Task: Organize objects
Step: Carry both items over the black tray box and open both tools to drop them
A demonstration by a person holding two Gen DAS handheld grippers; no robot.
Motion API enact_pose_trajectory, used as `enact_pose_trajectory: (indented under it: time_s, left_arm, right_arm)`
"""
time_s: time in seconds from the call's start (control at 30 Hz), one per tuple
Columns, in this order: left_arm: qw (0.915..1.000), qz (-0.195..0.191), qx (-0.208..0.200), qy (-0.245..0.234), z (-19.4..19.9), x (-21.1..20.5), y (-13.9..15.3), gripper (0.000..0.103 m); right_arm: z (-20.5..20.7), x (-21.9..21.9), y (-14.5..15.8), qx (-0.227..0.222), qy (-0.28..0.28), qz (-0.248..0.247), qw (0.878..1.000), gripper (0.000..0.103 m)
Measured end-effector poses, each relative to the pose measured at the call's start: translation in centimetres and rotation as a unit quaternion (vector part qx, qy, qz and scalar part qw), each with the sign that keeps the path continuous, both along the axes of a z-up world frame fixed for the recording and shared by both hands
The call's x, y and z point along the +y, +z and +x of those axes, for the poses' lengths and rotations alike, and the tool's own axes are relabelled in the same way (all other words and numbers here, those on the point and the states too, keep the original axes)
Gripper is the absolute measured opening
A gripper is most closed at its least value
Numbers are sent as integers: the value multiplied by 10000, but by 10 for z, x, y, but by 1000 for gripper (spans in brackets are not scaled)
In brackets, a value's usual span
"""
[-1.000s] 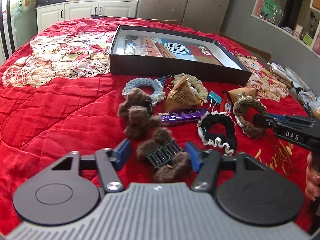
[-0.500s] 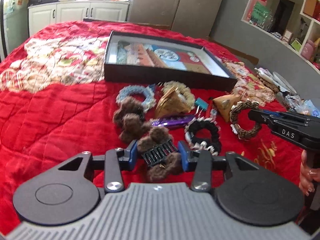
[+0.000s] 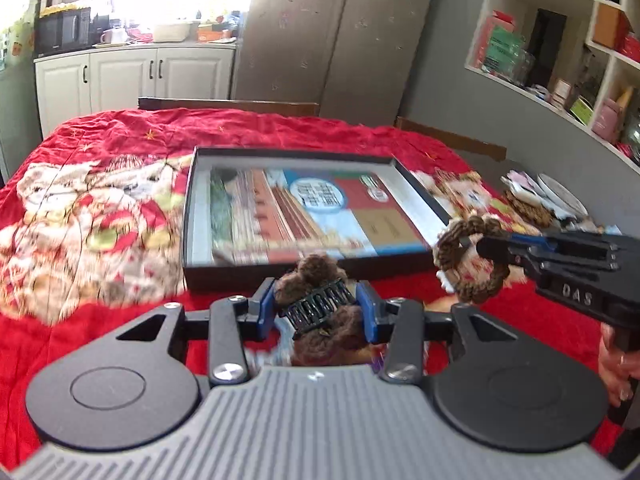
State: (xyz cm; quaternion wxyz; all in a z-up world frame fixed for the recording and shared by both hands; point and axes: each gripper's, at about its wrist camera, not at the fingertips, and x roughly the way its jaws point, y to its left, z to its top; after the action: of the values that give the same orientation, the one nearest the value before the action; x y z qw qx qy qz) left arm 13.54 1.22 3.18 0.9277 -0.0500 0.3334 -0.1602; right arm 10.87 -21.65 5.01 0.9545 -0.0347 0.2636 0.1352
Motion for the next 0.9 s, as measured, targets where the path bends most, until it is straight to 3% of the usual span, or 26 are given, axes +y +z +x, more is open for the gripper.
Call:
enact_pose_trajectory:
  time_s: [0.27,0.57,0.9]
  left_arm:
    - [9991,212,-8,371,75,-11,-7,47]
    - [9970,328,230,668,145,-23,-32,47]
    - [9952,515,305,771,188,-34,-43,47]
  right_arm:
    - [76,11,-3,56,-43,-79,9999,12]
    - [157,4,-27,424,-358,618,9965,12]
    - [215,-7,-48,739,-667,1283,9867,12]
